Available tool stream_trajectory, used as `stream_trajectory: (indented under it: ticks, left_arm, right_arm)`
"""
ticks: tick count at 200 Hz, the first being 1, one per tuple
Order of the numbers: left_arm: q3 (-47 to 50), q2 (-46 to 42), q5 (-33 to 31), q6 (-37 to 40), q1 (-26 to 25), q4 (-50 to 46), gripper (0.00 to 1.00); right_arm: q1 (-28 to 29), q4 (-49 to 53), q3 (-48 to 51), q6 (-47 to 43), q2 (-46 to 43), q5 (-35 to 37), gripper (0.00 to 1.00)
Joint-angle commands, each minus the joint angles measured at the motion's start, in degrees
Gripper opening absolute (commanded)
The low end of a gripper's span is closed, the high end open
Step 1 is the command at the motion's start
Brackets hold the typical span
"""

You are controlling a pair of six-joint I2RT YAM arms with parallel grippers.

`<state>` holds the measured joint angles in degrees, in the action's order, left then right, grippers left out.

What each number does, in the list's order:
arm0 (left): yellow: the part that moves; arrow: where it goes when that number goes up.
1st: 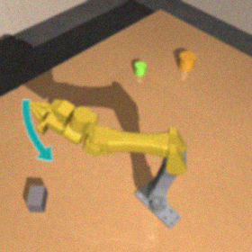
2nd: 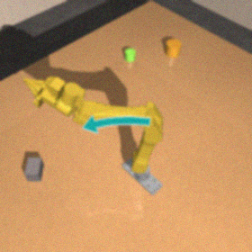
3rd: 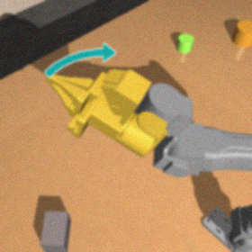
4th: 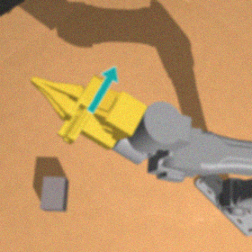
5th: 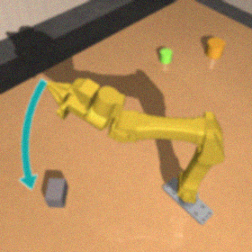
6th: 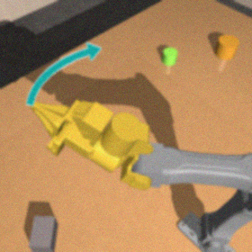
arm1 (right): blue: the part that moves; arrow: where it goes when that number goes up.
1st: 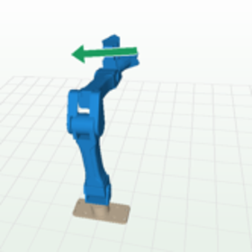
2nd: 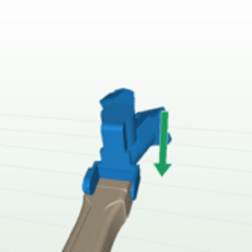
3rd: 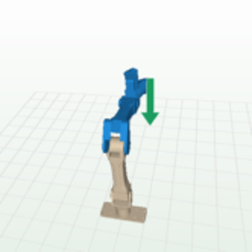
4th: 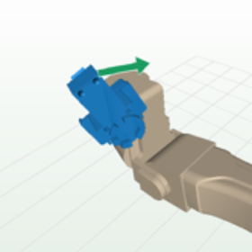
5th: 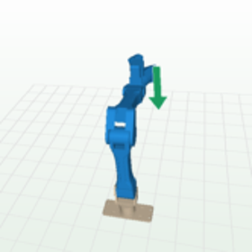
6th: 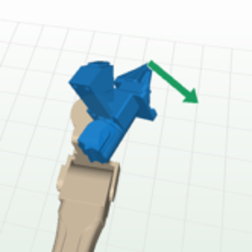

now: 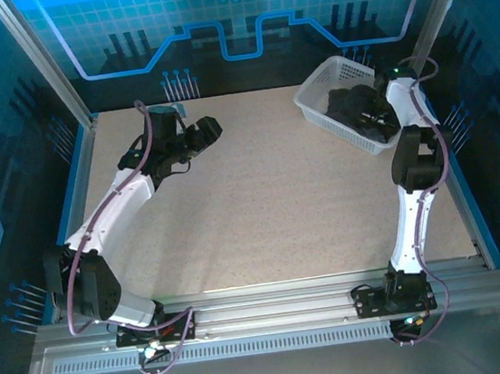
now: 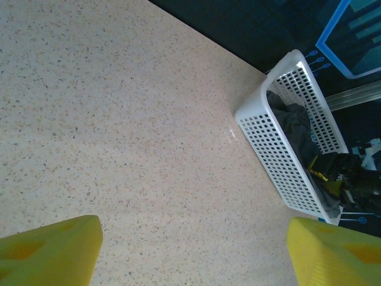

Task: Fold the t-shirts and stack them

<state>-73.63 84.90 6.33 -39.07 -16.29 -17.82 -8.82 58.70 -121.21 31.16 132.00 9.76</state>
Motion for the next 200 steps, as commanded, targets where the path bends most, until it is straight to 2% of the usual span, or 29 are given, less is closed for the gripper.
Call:
stream_trajectory:
  ticks: [1, 7, 14, 82, 112, 162, 200]
  left_arm:
    - [0.1, -2.5, 1.0, -0.5, -0.2, -1.6, 0.78]
    - [0.1, -2.7, 1.0, -0.5, -0.2, -1.6, 0.77]
    - [0.3, -2.9, 1.0, -0.5, -0.2, -1.6, 0.75]
    - [1.5, -4.1, -1.1, -0.3, -0.2, -2.5, 0.64]
    - [0.9, -3.0, -2.0, -0.5, -0.2, -2.9, 0.62]
    - [-2.3, -0.8, -5.3, -0.4, 0.0, -6.0, 0.62]
    - [-4.0, -0.5, -8.6, -0.8, 1.0, -9.0, 0.62]
  right_arm:
    - [-0.1, 1.6, -2.8, 1.3, 3.5, -6.6, 0.20]
    - [0.1, 0.8, -2.8, 1.3, 2.8, -6.8, 0.08]
    - [0.3, -0.1, -2.6, 1.4, 1.7, -6.3, 0.00]
    - [5.1, -15.9, 8.6, 2.9, -24.8, 1.9, 0.00]
    - [8.1, -23.1, 11.6, 2.5, -34.7, 3.0, 0.00]
    - [12.8, -30.3, 3.4, 1.3, -40.7, -3.7, 0.00]
    - [20.7, -31.4, -6.1, 1.1, -39.8, -7.1, 0.00]
